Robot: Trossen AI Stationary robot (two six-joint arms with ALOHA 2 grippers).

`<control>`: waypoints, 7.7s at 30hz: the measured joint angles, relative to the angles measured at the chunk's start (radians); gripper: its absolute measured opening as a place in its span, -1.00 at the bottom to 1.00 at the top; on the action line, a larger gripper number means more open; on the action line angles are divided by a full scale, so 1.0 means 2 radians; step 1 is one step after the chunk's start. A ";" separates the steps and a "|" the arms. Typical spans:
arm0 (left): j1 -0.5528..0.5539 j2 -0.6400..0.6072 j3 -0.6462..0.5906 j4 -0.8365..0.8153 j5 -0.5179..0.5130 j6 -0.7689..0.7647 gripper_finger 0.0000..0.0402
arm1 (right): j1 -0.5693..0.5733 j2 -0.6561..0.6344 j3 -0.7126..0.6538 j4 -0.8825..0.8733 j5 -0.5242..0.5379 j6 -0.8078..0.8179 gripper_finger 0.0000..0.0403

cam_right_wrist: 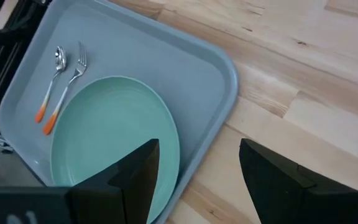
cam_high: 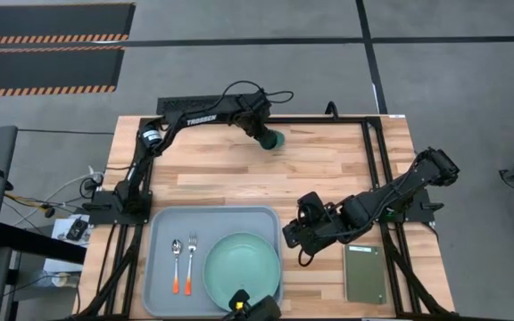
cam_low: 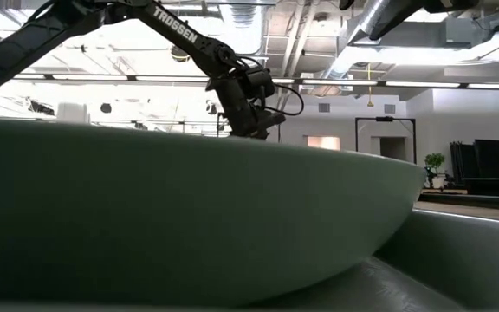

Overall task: Pick and place plate/cup/fork/spoon on tray
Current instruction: Put the green cup on the gray tray to the top left of the green plate, then return to Home Position

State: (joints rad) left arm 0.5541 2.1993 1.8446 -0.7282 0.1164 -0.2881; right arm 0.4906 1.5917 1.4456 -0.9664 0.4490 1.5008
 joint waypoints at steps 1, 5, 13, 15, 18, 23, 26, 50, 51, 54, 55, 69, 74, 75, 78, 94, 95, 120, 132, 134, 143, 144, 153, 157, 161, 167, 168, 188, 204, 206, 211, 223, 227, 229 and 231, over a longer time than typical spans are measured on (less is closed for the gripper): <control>0.000 0.000 0.000 0.000 0.001 0.000 -0.96 | 0.000 0.000 0.000 0.001 0.000 -0.003 0.24; -0.001 -0.002 0.000 -0.002 0.001 0.001 -0.98 | 0.000 0.000 0.000 0.001 0.000 -0.007 0.24; -0.004 -0.005 0.000 -0.049 0.010 0.009 -0.99 | 0.000 0.000 0.000 0.001 -0.001 -0.022 0.24; -0.009 -0.010 0.000 -0.070 0.010 0.018 -1.00 | 0.000 0.000 0.000 0.001 -0.002 -0.029 0.24; -0.020 -0.022 0.000 -0.098 -0.005 0.033 -1.00 | 0.000 0.000 0.000 0.001 -0.003 -0.036 0.24; -0.035 -0.060 0.000 -0.126 -0.020 0.039 -1.00 | 0.000 0.000 0.000 0.001 -0.003 -0.048 0.24; -0.044 -0.087 0.000 -0.156 -0.036 0.042 -1.00 | 0.001 0.000 0.000 0.001 -0.003 -0.049 0.24; -0.167 -0.307 0.000 -0.401 -0.052 0.053 -1.00 | 0.007 0.000 0.000 0.003 -0.003 -0.074 0.24; -0.178 -0.313 0.000 -0.414 -0.051 0.049 -1.00 | 0.007 0.000 0.000 0.003 -0.003 -0.074 0.24; -0.211 -0.330 0.000 -0.421 -0.051 0.027 -1.00 | 0.006 0.000 0.000 0.003 -0.003 -0.078 0.24; -0.222 -0.337 0.000 -0.421 -0.048 0.018 -1.00 | 0.006 0.000 0.000 0.004 -0.003 -0.081 0.24; -0.370 -0.358 -0.034 -0.421 -0.080 -0.131 -1.00 | 0.007 0.000 0.000 0.006 -0.005 -0.087 0.24; -0.379 -0.357 -0.102 -0.422 -0.078 -0.158 -1.00 | 0.007 0.000 0.000 0.006 -0.008 -0.088 0.24; -0.379 -0.356 -0.116 -0.422 -0.078 -0.159 -1.00 | 0.007 0.000 0.000 0.006 -0.008 -0.089 0.24; -0.367 -0.354 -0.161 -0.413 -0.078 -0.151 -1.00 | 0.007 0.000 0.000 0.007 -0.008 -0.098 0.24; -0.248 -0.318 -0.267 -0.296 -0.051 -0.067 -1.00 | 0.006 0.000 0.000 0.009 -0.008 -0.100 0.24; -0.248 -0.308 -0.267 -0.294 -0.049 -0.058 -1.00 | 0.006 0.000 0.000 0.010 -0.008 -0.100 0.24; -0.294 -0.224 -0.259 -0.275 -0.010 -0.071 -1.00 | 0.006 0.000 0.000 0.002 -0.014 -0.115 0.24; -0.278 -0.222 -0.237 -0.265 -0.024 -0.061 -1.00 | 0.006 0.000 0.000 0.005 -0.014 -0.113 0.24; -0.275 -0.222 -0.237 -0.264 -0.022 -0.060 -1.00 | 0.006 0.000 0.000 0.005 -0.014 -0.114 0.24; -0.274 -0.222 -0.237 -0.249 -0.013 -0.060 -1.00 | 0.006 0.000 0.000 0.004 -0.014 -0.115 0.24; -0.273 -0.222 -0.237 -0.250 -0.013 -0.060 -1.00 | 0.006 0.000 0.000 0.004 -0.014 -0.115 0.24; -0.272 -0.221 -0.236 -0.244 -0.017 -0.062 -1.00 | 0.006 0.000 0.000 0.003 -0.013 -0.115 0.24; -0.274 -0.206 -0.236 -0.258 -0.016 -0.062 -1.00 | 0.006 0.000 0.000 0.003 -0.013 -0.114 0.24; -0.275 -0.196 -0.233 -0.259 -0.013 -0.060 -1.00 | 0.006 0.000 0.000 0.003 -0.013 -0.113 0.24; -0.275 -0.193 -0.223 -0.257 -0.022 -0.060 -1.00 | 0.006 0.000 0.000 0.003 -0.012 -0.113 0.24; -0.275 -0.193 -0.221 -0.256 -0.023 -0.059 -1.00 | 0.006 0.000 0.000 0.003 -0.012 -0.113 0.24; -0.275 -0.192 -0.219 -0.249 -0.031 -0.045 -0.91 | 0.006 0.000 0.000 0.001 -0.012 -0.115 0.24; -0.275 -0.191 -0.219 -0.254 -0.022 -0.058 -0.13 | 0.006 0.000 0.000 0.001 -0.013 -0.115 0.24; -0.275 -0.191 -0.219 -0.262 -0.021 -0.059 -0.11 | 0.006 0.000 0.000 0.001 -0.013 -0.115 0.24; -0.275 -0.192 -0.219 -0.271 -0.020 -0.062 -0.10 | 0.006 0.000 0.000 0.002 -0.013 -0.115 0.24; -0.275 -0.192 -0.144 -0.288 -0.021 -0.059 -0.10 | 0.006 0.000 0.000 0.007 -0.014 -0.126 0.24; -0.275 -0.192 -0.099 -0.330 -0.023 -0.055 -0.10 | 0.006 0.000 0.000 0.006 -0.013 -0.127 0.24; -0.275 -0.193 -0.073 -0.353 -0.025 -0.054 -0.10 | 0.006 0.000 0.000 0.007 -0.013 -0.129 0.24; -0.275 -0.193 -0.044 -0.381 -0.027 -0.054 -0.10 | 0.006 0.000 0.000 0.011 -0.014 -0.140 0.24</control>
State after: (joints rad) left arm 0.0044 1.8141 1.7558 -1.4899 0.0631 -0.3962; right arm 0.5018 1.5910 1.4459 -0.9447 0.4220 1.2206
